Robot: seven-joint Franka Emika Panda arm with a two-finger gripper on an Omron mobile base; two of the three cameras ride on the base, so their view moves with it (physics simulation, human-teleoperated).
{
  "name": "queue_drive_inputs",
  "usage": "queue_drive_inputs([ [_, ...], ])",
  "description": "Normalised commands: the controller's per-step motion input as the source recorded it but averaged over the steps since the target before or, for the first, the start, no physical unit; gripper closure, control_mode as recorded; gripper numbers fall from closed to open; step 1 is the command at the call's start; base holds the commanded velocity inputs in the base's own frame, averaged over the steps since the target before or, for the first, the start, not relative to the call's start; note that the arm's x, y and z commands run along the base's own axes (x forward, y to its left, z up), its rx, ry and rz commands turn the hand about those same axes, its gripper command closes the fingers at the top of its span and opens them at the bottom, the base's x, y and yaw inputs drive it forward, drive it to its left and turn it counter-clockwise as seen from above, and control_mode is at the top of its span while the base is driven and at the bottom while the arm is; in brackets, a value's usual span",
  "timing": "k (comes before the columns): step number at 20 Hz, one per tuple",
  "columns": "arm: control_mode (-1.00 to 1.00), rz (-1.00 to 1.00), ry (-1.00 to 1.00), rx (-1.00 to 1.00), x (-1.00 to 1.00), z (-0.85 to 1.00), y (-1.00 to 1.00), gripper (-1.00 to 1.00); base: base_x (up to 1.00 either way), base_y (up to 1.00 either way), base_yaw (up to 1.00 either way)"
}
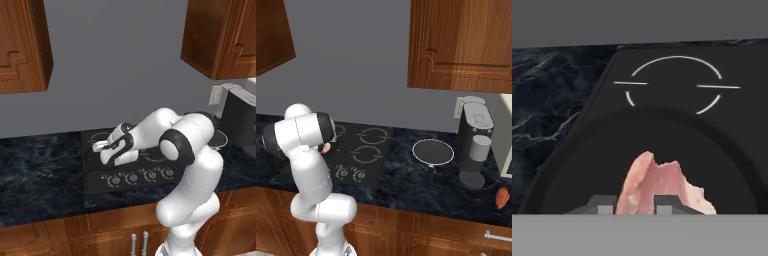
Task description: Place both pans onto different burners. Then place the sweet potato and the steak on different pans.
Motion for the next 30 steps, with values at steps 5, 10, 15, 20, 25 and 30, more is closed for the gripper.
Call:
queue_drive_inputs([
  [5,-1.00,0.01,0.00,0.00,0.11,-0.24,0.11,1.00,0.00,0.00,0.00],
  [10,-1.00,0.03,0.00,0.00,0.00,-0.36,0.31,-1.00,0.00,0.00,0.00],
  [15,-1.00,0.05,0.00,0.00,0.00,-0.50,0.36,-1.00,0.00,0.00,0.00],
  [20,-1.00,0.04,0.00,0.00,0.00,-0.07,0.15,-1.00,0.00,0.00,0.00],
  [25,-1.00,0.01,-0.03,0.00,0.00,0.30,0.01,-1.00,0.00,0.00,0.00],
  [30,-1.00,0.00,-0.05,0.00,-0.05,0.54,0.00,-1.00,0.00,0.00,0.00],
])
